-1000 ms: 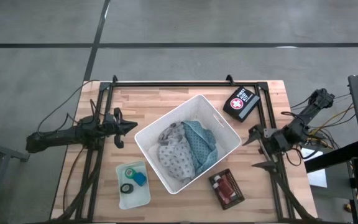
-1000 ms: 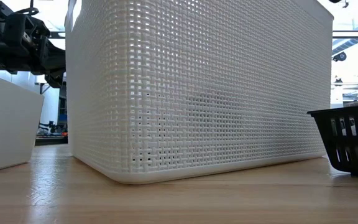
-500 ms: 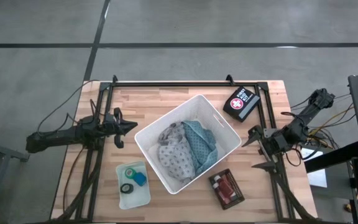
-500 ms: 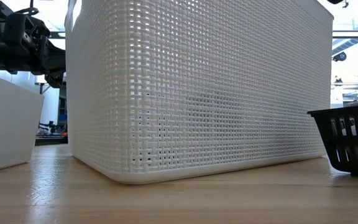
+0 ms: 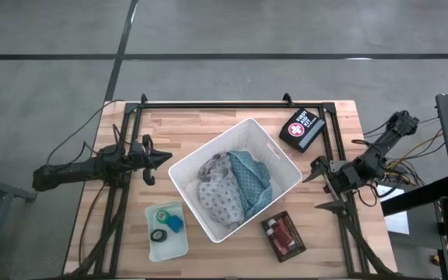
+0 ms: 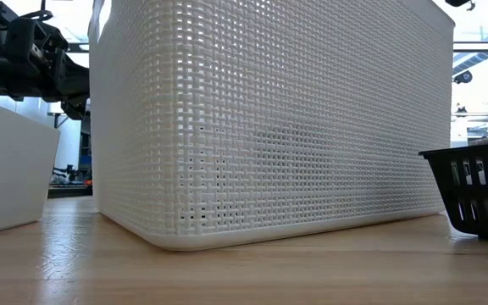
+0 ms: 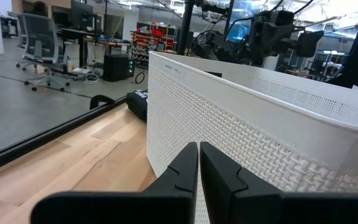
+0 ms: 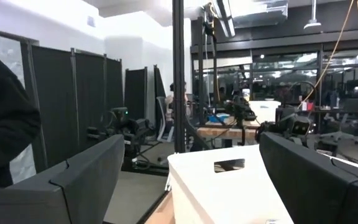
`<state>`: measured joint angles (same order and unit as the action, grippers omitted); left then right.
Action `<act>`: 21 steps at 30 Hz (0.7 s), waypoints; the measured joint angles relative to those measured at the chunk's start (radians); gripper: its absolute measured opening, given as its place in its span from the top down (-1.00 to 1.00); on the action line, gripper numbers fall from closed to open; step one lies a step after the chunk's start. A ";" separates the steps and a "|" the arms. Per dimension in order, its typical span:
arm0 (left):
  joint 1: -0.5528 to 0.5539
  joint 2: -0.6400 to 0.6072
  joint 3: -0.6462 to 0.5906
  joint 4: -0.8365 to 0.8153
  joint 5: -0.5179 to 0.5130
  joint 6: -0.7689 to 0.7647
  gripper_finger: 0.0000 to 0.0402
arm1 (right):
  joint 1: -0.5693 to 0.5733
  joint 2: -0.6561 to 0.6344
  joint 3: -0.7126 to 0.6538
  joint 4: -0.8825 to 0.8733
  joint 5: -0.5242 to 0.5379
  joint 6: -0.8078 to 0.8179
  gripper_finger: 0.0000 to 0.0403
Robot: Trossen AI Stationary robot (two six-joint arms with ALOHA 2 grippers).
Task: Pick & place medical supplies in basket/bin
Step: Return to Home Position
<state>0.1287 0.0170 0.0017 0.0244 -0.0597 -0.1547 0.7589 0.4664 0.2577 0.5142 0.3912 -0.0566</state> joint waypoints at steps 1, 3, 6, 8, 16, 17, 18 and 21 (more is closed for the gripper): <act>0.000 0.000 0.000 0.000 0.000 0.000 0.88 | 0.000 0.000 0.000 0.002 0.000 0.005 -0.83; 0.000 0.000 0.000 0.000 0.000 0.000 0.88 | 0.000 0.000 0.000 0.002 0.000 0.001 -0.83; 0.000 0.000 0.000 0.000 0.000 0.000 0.88 | 0.000 0.000 0.000 0.001 0.001 -0.028 -0.79; 0.000 0.000 0.000 0.000 0.000 0.000 0.88 | 0.000 0.000 0.000 0.000 0.001 -0.046 -0.72; 0.000 0.000 0.000 0.000 0.000 0.000 0.88 | 0.001 -0.002 0.000 -0.043 -0.047 -0.077 -0.17; 0.000 0.000 0.000 0.000 0.000 0.000 0.88 | 0.001 -0.002 0.000 -0.048 -0.052 -0.077 -0.09; 0.000 0.000 0.000 0.000 0.000 0.000 0.88 | 0.001 -0.002 0.000 -0.053 -0.055 -0.077 -0.01; 0.000 0.000 0.000 0.000 0.000 0.000 0.88 | 0.002 -0.002 0.000 -0.073 -0.077 -0.074 0.20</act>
<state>0.1286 0.0170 0.0017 0.0246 -0.0597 -0.1551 0.7611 0.4648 0.2577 0.4410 0.3143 -0.1307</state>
